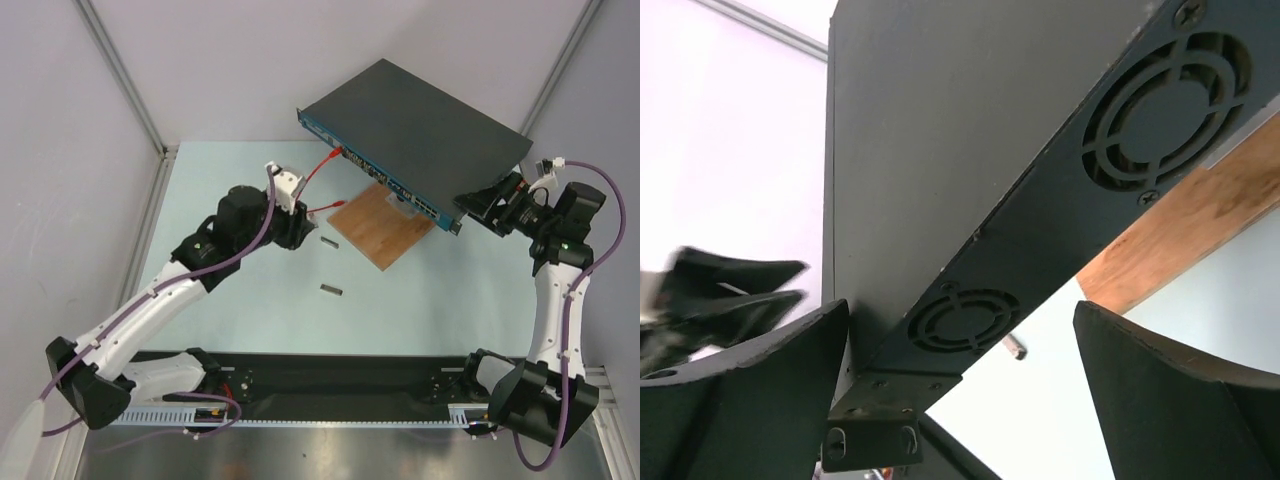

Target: Insert the plug into the switch port

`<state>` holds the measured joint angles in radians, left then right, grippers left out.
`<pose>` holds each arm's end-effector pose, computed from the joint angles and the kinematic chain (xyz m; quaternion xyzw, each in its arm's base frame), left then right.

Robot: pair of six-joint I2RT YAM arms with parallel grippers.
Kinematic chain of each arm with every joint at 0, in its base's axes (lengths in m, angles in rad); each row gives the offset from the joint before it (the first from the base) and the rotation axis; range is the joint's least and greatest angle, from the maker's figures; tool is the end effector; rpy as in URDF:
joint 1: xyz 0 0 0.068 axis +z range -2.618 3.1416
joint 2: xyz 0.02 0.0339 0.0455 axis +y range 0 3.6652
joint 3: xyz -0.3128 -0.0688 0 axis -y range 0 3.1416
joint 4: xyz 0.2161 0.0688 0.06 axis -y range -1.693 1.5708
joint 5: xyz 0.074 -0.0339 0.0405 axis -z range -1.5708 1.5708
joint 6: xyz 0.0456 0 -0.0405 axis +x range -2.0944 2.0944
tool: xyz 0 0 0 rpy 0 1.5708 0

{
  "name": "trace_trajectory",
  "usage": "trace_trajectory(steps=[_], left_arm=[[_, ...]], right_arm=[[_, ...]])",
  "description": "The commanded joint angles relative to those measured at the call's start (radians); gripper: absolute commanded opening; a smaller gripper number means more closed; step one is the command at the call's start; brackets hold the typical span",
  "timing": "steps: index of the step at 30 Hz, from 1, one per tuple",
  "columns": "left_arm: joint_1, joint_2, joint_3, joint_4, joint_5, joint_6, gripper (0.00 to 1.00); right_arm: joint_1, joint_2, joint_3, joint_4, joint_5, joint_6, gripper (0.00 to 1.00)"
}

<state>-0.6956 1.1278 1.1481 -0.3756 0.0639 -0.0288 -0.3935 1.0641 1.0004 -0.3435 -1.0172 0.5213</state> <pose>0.1615 -0.1386 0.4189 0.2858 0.7694 -0.2268 0.5244 0.1789 -0.0323 0.3943 0.0822 0.7729 0.4367 0.4530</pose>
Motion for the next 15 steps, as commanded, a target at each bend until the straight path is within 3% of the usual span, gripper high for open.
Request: trace_trajectory(steps=[1,7,15], left_arm=[[0.027,-0.022,-0.114,0.012,-0.171,-0.158,0.49],[0.036,-0.027,-0.266,0.110,-0.309,-0.318,0.50],[0.051,0.280,-0.206,0.182,-0.378,-0.474,0.52]], right_arm=[[-0.024,-0.036,0.062,-0.025,0.029,-0.056,1.00],[-0.084,-0.059,0.141,-0.100,0.028,-0.095,1.00],[-0.123,-0.055,0.221,-0.166,0.055,-0.138,1.00]])
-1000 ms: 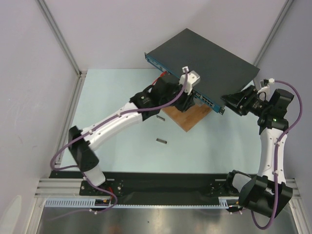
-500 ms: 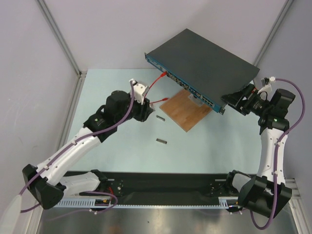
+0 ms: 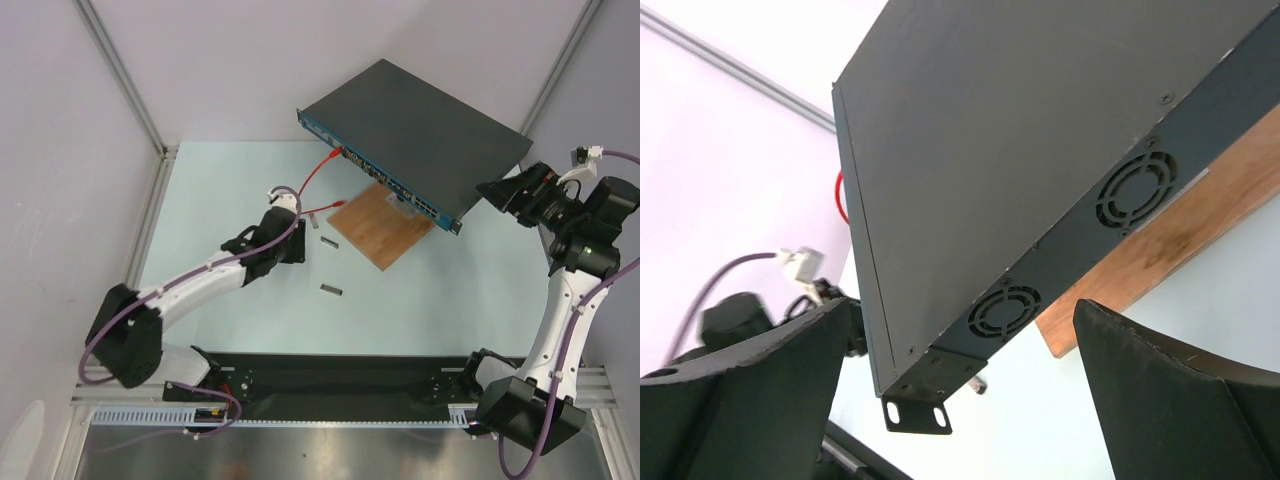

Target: Insert the plug into the switch port

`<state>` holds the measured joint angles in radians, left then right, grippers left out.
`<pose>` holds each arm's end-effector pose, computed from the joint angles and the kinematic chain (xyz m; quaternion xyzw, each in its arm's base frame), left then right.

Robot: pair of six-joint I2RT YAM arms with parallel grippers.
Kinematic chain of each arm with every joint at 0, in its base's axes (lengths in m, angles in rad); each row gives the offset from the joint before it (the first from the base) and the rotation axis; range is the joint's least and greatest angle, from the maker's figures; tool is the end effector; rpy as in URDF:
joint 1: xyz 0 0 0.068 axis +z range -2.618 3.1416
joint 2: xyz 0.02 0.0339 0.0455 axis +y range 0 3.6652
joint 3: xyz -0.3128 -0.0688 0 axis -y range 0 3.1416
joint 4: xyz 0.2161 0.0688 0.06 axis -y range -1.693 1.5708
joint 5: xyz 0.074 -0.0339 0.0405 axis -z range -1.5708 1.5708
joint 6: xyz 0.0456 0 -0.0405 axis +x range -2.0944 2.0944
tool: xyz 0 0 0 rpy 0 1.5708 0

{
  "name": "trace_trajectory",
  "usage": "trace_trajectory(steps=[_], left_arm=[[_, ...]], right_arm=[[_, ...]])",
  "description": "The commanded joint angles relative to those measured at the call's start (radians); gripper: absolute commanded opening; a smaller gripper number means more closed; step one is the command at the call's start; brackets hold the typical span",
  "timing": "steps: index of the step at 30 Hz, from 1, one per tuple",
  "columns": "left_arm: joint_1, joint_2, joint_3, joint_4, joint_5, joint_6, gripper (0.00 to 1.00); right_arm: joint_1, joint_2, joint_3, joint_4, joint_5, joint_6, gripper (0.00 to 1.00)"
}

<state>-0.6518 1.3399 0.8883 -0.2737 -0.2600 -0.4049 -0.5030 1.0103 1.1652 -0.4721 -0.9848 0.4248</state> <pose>0.2117 -0.1468 0.2994 0.0586 0.9039 -0.1030 0.4109 0.1517 -0.0401 0.4401 0.0714 0.7623 0.3624 0.5314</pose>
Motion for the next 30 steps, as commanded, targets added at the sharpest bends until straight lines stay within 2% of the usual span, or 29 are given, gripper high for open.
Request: trace_trajectory(steps=[1,7,17,23,30], left_arm=[[0.009,0.093,0.058,0.115,-0.051,-0.104,0.52],[0.011,0.319,0.129,0.258,-0.061,-0.094,0.49],[0.061,0.584,0.369,0.271,-0.105,-0.071,0.47],[0.072,0.691,0.489,0.194,-0.139,-0.034,0.46],[0.072,0.758,0.557,0.099,-0.150,-0.058,0.43]], right_arm=[[-0.017,0.002,0.060,-0.045,0.026,-0.043,1.00],[-0.037,0.011,0.059,-0.068,0.035,-0.053,1.00],[-0.068,0.045,0.080,-0.128,0.025,-0.113,1.00],[-0.085,0.054,0.076,-0.137,0.017,-0.127,1.00],[-0.108,0.059,0.082,-0.146,0.008,-0.142,1.00]])
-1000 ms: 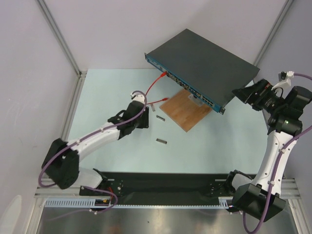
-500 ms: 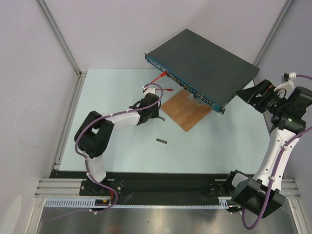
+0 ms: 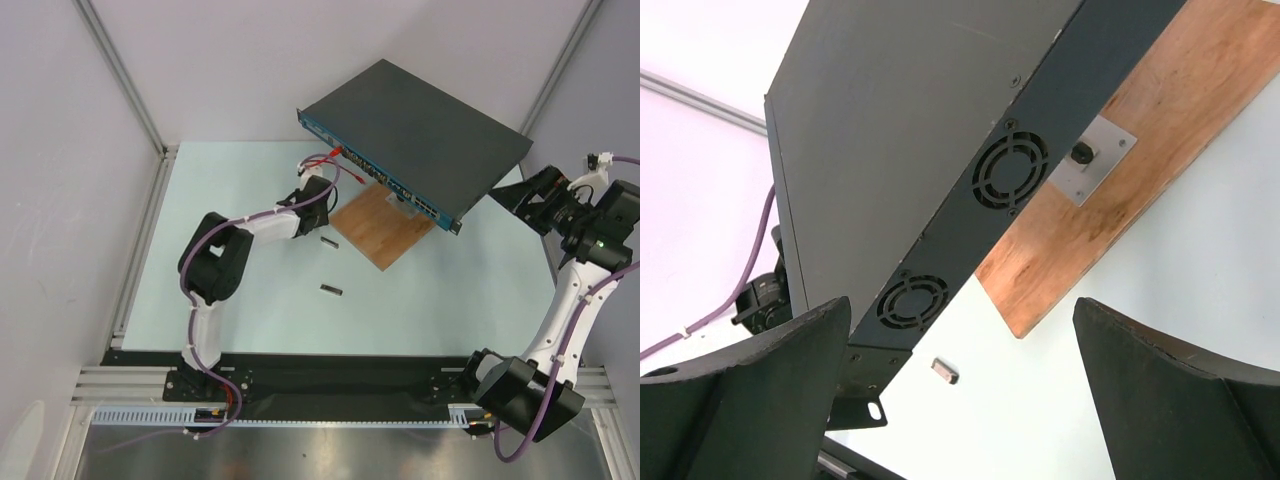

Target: Insert the plug into the switch port

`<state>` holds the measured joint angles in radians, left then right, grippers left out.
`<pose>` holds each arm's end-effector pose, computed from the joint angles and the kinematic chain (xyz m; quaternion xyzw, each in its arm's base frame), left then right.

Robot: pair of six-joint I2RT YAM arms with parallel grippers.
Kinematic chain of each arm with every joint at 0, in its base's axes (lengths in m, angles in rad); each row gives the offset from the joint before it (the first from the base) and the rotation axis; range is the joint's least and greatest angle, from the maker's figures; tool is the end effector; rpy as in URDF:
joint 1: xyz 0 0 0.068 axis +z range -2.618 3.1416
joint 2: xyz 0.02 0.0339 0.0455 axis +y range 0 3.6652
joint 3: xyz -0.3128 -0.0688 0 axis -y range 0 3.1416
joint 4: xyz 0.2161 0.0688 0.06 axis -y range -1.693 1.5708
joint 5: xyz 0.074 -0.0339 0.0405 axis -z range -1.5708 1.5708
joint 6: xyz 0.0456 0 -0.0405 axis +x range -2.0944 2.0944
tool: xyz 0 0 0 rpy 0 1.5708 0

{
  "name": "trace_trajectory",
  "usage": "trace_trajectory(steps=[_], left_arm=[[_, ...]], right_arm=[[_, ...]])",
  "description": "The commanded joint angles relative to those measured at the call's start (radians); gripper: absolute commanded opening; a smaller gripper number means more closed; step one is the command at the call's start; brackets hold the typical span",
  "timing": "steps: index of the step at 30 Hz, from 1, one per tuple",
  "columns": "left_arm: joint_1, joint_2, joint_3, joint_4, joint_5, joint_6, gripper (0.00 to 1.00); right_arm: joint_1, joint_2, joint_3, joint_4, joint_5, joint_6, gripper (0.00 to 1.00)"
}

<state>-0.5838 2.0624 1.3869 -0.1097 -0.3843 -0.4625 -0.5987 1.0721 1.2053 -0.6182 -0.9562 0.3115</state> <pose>0.3899 -0.2371 0.2188 -0.0180 0.9096 -0.0349 0.4136 0.1576 -0.0624 0.4296 0.1207 0.7873 0.3242 0.5103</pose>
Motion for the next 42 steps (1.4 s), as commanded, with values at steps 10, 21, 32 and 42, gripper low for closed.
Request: trace_trajectory(steps=[10,21,32,42], left_arm=[[0.010,0.119,0.146,-0.269,-0.051,-0.084,0.38],[0.013,-0.002,0.046,-0.291,0.016,-0.073,0.12],[-0.048,-0.538,-0.363,-0.378,0.208,0.028,0.02],[-0.151,-0.929,-0.543,-0.406,0.686,0.292,0.00]], right_arm=[[-0.046,0.006,0.053,-0.011,-0.053,-0.048,1.00],[-0.064,0.003,0.079,-0.015,-0.116,-0.080,1.00],[-0.062,-0.031,0.180,-0.054,-0.154,-0.290,1.00],[0.020,-0.089,0.214,-0.041,-0.225,-0.431,0.99]])
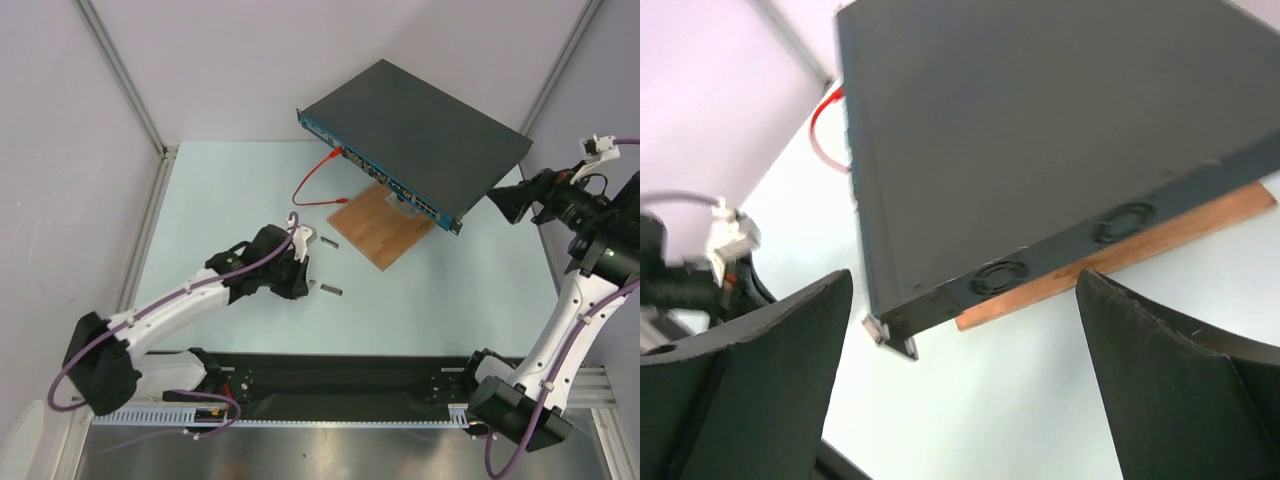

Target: Insert the plug into the switch port

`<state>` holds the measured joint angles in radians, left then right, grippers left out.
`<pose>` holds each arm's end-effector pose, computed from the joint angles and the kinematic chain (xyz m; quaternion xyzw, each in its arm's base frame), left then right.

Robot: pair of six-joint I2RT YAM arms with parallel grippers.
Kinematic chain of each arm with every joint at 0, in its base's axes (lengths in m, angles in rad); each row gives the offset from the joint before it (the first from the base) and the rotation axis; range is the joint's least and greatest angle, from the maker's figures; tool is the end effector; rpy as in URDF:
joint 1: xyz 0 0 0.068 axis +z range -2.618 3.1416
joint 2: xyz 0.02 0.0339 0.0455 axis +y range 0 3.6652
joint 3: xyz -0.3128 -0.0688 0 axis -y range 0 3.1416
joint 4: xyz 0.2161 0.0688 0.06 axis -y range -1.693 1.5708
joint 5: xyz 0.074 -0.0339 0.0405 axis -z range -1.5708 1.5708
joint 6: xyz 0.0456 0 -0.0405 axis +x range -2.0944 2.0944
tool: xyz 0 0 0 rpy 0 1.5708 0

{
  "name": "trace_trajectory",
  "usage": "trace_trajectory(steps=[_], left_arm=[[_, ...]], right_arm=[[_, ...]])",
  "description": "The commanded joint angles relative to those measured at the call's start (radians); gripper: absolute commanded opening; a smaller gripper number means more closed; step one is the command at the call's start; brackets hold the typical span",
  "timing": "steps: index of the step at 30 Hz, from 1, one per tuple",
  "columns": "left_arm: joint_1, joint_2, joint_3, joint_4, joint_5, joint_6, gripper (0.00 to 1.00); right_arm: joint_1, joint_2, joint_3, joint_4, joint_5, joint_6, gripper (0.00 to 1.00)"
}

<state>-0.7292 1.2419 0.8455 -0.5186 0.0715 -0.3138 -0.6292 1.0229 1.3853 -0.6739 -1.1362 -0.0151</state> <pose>0.1577 -0.1452 0.2867 0.2064 0.9234 -0.1897 0.2622 0.1267 -0.0410 0.4847 -0.0961 0.7452 0.2553 0.6085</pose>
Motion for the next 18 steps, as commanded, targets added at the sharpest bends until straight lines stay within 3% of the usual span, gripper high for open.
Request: trace_trajectory(steps=[1,5,10,14,15,18], left_arm=[[-0.006,-0.142,-0.003,-0.003,0.322,0.157,0.00],[-0.006,-0.294,0.055,-0.021,0.563,0.218,0.00],[-0.006,-0.276,0.138,-0.083,0.758,0.206,0.00],[-0.006,-0.228,0.167,-0.080,0.876,0.183,0.00],[-0.004,-0.219,0.173,-0.069,0.933,0.167,0.00],[0.002,-0.216,0.175,-0.024,0.953,0.116,0.00]], right_arm=[[0.071,-0.053,0.032,0.004,-0.045,-0.135,0.99],[0.206,-0.106,0.020,-0.071,-0.051,-0.290,0.96],[0.448,-0.193,-0.044,-0.024,0.018,-0.345,0.88],[0.724,-0.195,-0.054,0.008,0.183,-0.411,0.81],[0.860,-0.182,-0.049,-0.006,0.282,-0.439,0.81],[1.085,-0.136,-0.035,-0.059,0.427,-0.565,0.79]])
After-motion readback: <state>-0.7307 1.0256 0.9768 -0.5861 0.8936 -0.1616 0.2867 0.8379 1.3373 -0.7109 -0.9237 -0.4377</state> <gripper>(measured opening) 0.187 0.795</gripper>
